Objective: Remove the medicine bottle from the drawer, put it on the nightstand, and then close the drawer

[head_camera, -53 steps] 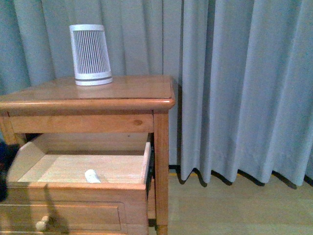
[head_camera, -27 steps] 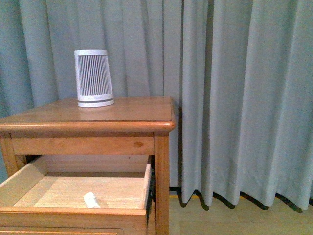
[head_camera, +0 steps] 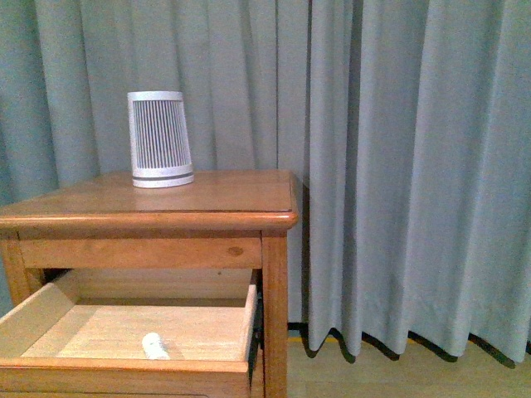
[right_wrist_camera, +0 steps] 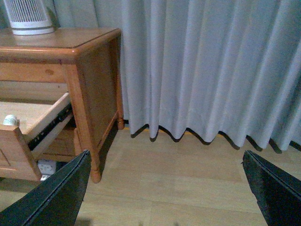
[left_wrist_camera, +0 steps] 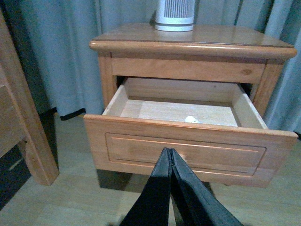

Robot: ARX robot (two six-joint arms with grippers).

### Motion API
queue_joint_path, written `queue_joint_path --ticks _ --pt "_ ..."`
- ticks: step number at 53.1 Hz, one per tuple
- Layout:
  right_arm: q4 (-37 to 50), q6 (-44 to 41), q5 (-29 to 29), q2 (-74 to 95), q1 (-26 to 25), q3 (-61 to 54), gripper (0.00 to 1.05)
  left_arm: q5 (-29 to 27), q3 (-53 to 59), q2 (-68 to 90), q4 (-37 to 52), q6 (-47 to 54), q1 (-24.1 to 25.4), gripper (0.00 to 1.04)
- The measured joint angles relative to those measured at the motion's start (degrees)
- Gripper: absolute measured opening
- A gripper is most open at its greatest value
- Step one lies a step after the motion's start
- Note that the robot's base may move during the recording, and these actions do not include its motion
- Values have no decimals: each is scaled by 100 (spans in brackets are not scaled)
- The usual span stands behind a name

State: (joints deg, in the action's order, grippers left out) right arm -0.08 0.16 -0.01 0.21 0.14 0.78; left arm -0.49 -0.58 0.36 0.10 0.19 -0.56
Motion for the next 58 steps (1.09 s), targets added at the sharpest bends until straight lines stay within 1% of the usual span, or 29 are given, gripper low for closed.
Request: queue_joint_path --ticks 12,15,16,22,23,30,31,36,37,41,42,45,58 --pt "0 0 0 0 0 0 98 31 0 0 -2 -9 20 4" --pt "0 0 0 0 0 0 98 33 0 0 -2 -4 20 14" --pt "0 0 0 0 0 0 98 33 0 0 -2 -7 20 16" --pt "0 0 0 0 0 0 98 33 0 -2 -2 -7 22 37" --pt "0 0 0 0 0 0 98 37 0 -2 -4 -7 22 39" --pt "0 0 17 0 0 0 98 52 0 -2 -4 -4 22 64" --pt "0 0 17 0 0 0 98 52 0 -2 -4 -4 22 66" --pt "0 0 17 0 0 0 98 55 0 -2 -4 -4 24 83" --pt "0 -2 20 0 0 0 98 55 0 -2 -4 -4 24 85" --pt "0 0 20 2 0 0 98 52 0 -2 -4 -4 24 98" --pt "0 0 17 0 0 0 98 50 0 -7 -4 -2 24 99" --pt "2 0 15 -9 0 0 98 52 0 -11 -4 -4 24 97" --pt "-2 0 2 -4 0 0 98 39 0 -22 -22 -4 24 98"
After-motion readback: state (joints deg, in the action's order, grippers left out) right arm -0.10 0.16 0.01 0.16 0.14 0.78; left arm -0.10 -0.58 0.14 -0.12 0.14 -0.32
